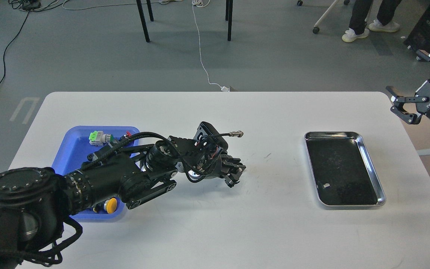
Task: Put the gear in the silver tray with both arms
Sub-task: 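Carry the black gear to the table middle and release it, then raise the left arm away and bring the right gripper forward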
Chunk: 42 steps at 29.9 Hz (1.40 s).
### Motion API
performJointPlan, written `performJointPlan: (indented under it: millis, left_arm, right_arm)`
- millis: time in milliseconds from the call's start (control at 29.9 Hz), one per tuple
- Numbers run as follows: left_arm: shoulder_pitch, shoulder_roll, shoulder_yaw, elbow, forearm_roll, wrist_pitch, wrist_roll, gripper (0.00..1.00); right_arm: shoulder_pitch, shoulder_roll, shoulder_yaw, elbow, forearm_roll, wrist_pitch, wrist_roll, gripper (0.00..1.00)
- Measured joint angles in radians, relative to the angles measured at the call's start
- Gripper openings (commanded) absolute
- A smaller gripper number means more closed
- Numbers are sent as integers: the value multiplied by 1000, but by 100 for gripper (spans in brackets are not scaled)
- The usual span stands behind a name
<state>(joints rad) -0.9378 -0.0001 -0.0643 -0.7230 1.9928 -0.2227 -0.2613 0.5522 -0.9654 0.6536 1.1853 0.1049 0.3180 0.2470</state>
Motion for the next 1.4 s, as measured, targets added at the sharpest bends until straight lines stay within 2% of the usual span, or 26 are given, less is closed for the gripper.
performJointPlan:
  millis: [167,368,635,735,936,1070,1237,1404]
  left_arm:
    - [13,0,20,18,0,4,-2,20]
    - [15,0,31,20,-3,4,-3,47]
    - [11,0,-4,-40,-57,-3,-13,72]
    - [-11,0,-37,-89,-141,-1,-13,73]
    - [-60,5,-69,-144,-267,1,-8,82]
    - [-74,54,-177,-147,-369,2,-6,86]
    - [-80,130,-351,-146,-656,12,-2,91]
    - [-98,248,-409,-145,-1052,16,-1,95]
  right_arm:
    - [7,7,0,-1,-1,-11,-3,99]
    - [24,18,-7,-1,-1,-24,-4,99]
    - [47,22,-12,-4,-3,-27,-7,99]
    - [58,21,-13,-6,-3,-26,-10,99]
    - [82,21,-14,-8,-6,-25,-14,99]
    - [118,17,-17,-16,-18,-25,-15,99]
    - [200,23,-22,-30,-114,-25,-18,99]
    - [352,70,-132,-46,-209,-26,-16,99]
